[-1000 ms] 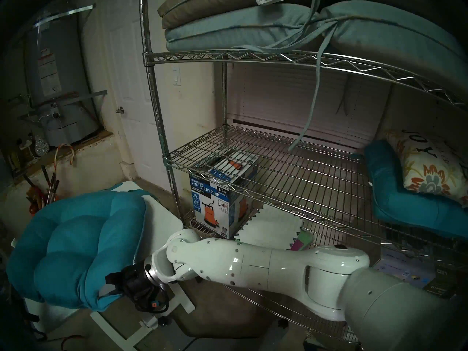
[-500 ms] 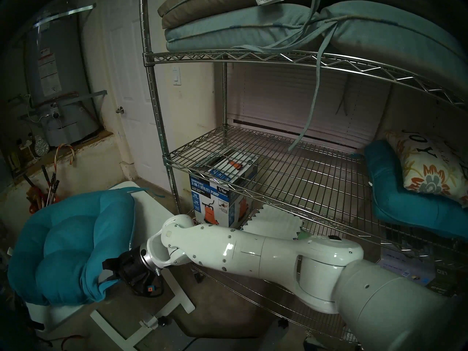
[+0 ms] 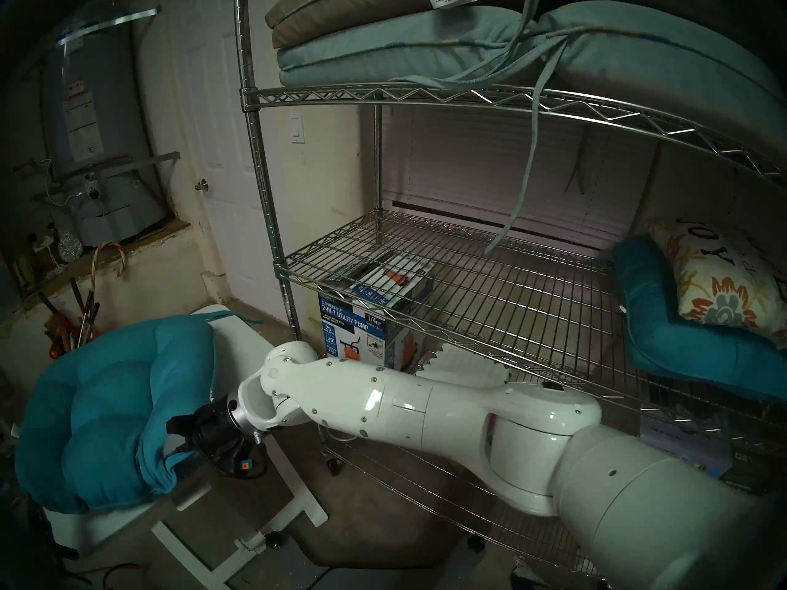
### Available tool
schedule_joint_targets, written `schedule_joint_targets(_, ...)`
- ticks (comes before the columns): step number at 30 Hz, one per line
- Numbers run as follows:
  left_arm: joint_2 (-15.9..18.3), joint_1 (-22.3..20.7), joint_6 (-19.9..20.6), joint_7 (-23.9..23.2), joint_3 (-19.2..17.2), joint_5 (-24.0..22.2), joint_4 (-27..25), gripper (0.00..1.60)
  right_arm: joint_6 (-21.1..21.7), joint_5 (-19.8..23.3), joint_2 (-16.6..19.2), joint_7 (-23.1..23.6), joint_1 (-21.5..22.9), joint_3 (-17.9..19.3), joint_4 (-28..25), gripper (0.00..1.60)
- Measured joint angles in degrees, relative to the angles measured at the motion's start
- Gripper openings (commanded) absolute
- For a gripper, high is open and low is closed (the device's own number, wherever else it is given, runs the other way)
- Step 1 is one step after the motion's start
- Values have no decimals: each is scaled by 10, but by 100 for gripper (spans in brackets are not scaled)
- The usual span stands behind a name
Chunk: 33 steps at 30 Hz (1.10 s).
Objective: Take cushion off the shelf
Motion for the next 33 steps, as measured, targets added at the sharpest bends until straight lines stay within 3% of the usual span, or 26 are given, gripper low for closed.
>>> schedule_joint_targets(33, -3, -13, 4, -17, 9, -12, -25, 0, -5, 1, -92, 12, 35, 1, 161, 0)
